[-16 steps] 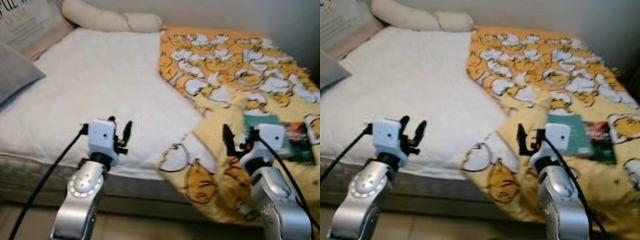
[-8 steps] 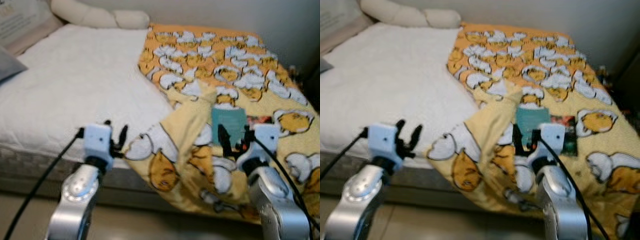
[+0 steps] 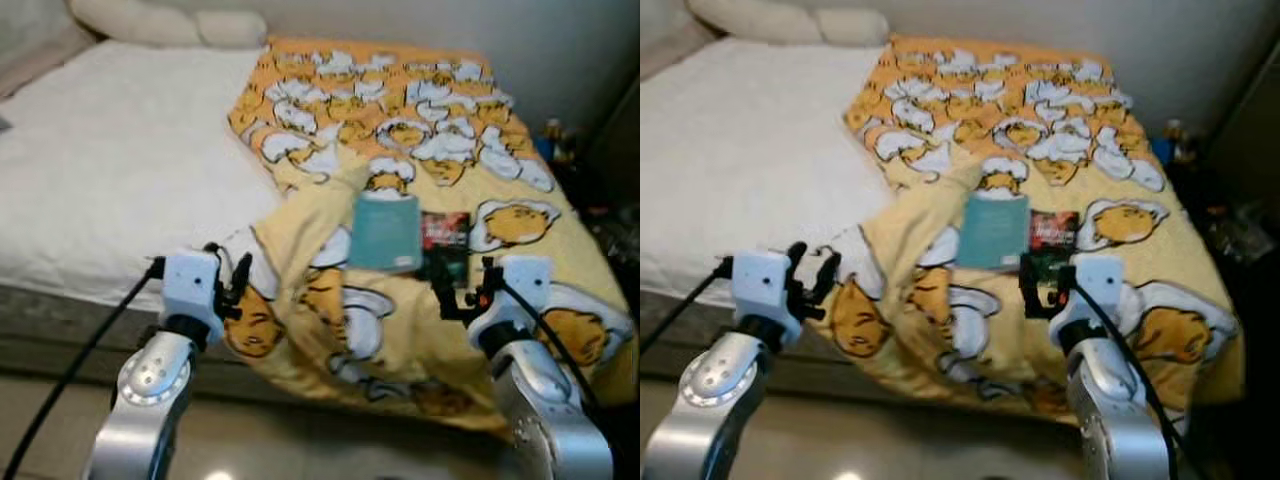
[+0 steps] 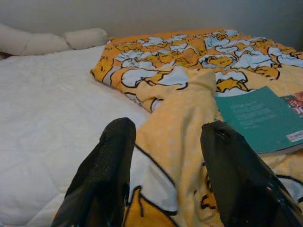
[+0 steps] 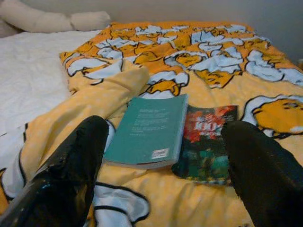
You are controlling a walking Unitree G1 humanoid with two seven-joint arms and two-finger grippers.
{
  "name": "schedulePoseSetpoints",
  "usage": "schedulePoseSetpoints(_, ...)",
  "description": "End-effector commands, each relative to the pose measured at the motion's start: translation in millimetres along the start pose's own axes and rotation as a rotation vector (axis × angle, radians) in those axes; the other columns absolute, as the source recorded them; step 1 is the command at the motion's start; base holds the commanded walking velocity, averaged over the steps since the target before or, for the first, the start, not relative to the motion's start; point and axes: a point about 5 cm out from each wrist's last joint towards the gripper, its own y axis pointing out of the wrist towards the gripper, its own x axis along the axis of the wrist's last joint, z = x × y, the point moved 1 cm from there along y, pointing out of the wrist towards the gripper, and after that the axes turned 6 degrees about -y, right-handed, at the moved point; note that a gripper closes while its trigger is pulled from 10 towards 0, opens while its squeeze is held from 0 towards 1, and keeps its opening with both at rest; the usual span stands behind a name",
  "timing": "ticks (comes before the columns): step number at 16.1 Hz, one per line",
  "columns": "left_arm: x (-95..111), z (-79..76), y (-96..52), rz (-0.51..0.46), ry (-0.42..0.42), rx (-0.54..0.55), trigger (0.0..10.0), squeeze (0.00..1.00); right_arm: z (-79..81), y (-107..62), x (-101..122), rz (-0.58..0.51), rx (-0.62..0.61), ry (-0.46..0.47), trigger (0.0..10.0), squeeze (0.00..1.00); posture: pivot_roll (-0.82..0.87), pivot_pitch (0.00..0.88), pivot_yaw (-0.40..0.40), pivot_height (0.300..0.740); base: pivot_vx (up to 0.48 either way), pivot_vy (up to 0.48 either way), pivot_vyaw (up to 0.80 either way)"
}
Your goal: Clean up the room
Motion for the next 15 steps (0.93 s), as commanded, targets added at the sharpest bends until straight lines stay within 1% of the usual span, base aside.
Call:
schedulePoseSetpoints(1,2.9,-4.1,2.4,-0.005,0.004,-0.025,10.0,0.00,-6.4,-1.0,0.5,-0.006,-0.026,-0.008,10.0,0.00,-0.05,0.000,0.023,0.740,0.000,-0.461,0.00)
schedulePoseSetpoints(6,3.3,-4.0,1.8,-0.003,0.010,-0.031,10.0,0.00,-6.1,-4.1,-3.8,0.006,-0.031,-0.002,10.0,0.00,-0.05,0.000,0.026,0.740,0.000,-0.462,0.00)
schedulePoseSetpoints(10,4.1,-3.6,2.7,-0.011,0.010,-0.029,10.0,0.00,-4.7,-3.1,-4.7,0.009,-0.027,-0.001,10.0,0.00,-0.05,0.000,0.028,0.740,0.000,-0.414,0.00)
schedulePoseSetpoints(11,5.0,-2.7,3.8,-0.011,-0.012,-0.015,10.0,0.00,-4.8,-2.6,-5.0,0.011,-0.028,0.001,10.0,0.00,-0.05,0.000,0.028,0.740,0.000,0.000,0.00)
schedulePoseSetpoints(12,5.9,-2.3,4.3,-0.011,-0.011,-0.016,10.0,0.00,-4.8,-2.4,-5.3,0.013,-0.029,0.003,10.0,0.00,-0.05,0.000,0.029,0.740,0.000,0.000,0.00)
schedulePoseSetpoints(13,5.2,-2.2,4.7,0.002,0.025,-0.023,10.0,0.00,-4.2,-2.3,-5.8,0.016,-0.027,0.009,10.0,0.00,-0.05,0.000,0.029,0.740,0.000,0.000,0.00)
schedulePoseSetpoints(15,4.2,-2.0,5.0,0.010,0.025,-0.029,10.0,0.00,-2.8,-2.5,-6.7,0.021,-0.023,0.016,10.0,0.00,-0.06,0.000,0.034,0.740,0.000,0.000,0.00)
